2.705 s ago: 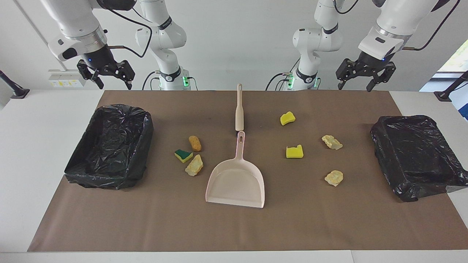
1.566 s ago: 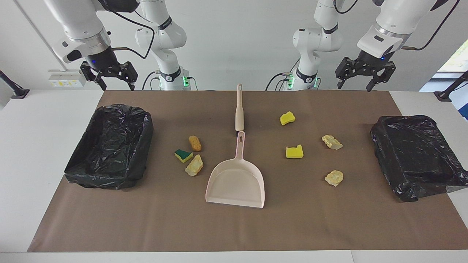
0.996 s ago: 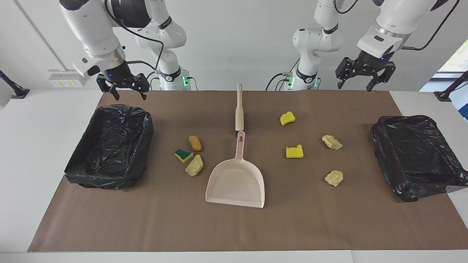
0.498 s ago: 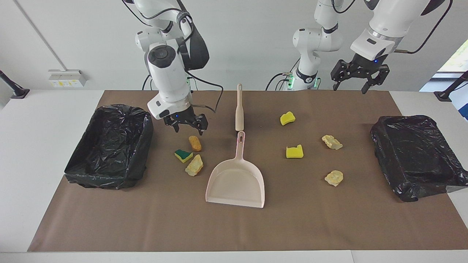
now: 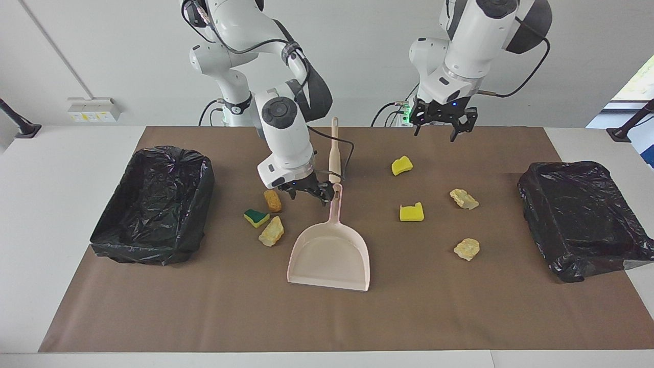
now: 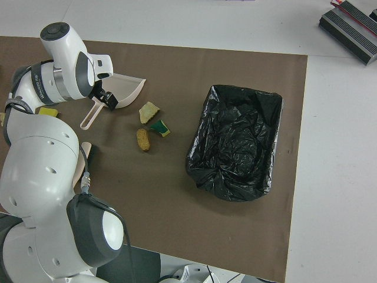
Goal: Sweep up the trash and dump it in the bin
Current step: 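Grasp the pink dustpan with the right gripper while the left gripper grasps the brush, then lift the brush with the left gripper while the right gripper places the dustpan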
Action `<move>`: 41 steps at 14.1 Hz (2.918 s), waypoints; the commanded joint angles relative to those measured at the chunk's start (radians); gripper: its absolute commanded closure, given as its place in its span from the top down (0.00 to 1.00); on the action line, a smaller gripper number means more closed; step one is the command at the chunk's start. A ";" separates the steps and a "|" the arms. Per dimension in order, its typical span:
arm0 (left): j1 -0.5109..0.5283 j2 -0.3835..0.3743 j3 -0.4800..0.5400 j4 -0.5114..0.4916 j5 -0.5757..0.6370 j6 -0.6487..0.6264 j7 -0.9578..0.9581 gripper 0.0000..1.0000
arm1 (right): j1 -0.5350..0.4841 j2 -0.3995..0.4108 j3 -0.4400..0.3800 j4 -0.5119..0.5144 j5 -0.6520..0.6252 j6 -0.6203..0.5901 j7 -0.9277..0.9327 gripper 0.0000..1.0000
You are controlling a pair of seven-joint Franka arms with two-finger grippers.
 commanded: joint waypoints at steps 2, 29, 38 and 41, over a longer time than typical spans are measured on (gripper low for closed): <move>-0.157 -0.154 0.016 -0.289 -0.011 0.170 -0.079 1.00 | 0.004 0.103 0.060 0.063 0.029 -0.003 0.026 1.00; -0.542 0.028 0.019 -0.526 -0.002 0.636 -0.604 0.00 | -0.004 0.103 0.065 0.012 0.066 0.072 -0.060 0.00; -0.181 0.036 0.019 -0.511 0.029 0.585 -0.599 0.00 | -0.086 -0.058 0.048 0.009 0.017 -0.060 -0.570 0.00; -0.047 0.033 0.019 -0.506 0.030 0.582 -0.595 0.00 | -0.157 -0.135 0.048 0.009 -0.017 -0.216 -0.751 0.00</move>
